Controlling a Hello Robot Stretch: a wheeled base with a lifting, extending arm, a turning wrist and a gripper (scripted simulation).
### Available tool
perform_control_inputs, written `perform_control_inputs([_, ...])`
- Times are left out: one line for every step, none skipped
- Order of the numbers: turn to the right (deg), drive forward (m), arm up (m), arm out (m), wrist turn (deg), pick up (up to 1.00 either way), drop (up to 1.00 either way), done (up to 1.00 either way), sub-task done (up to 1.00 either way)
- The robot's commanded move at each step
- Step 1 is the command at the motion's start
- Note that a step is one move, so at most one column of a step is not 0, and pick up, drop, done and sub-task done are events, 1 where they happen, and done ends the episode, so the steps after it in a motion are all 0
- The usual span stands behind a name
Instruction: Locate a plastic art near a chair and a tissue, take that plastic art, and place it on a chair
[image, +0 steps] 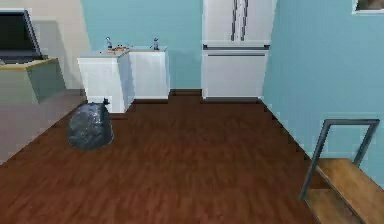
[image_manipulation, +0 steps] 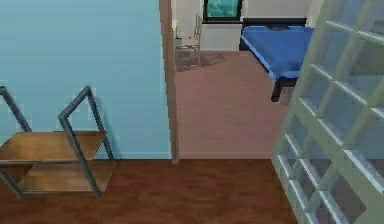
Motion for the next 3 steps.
perform_control_inputs([45.0, 0.0, 0.0, 0.0, 0.0, 0.0, 0.0, 0.0, 0.0])
perform_control_inputs([45.0, 0.0, 0.0, 0.0, 0.0, 0.0, 0.0, 0.0, 0.0])
perform_control_inputs([6.0, 0.0, 0.0, 0.0, 0.0, 0.0, 0.0, 0.0, 0.0])
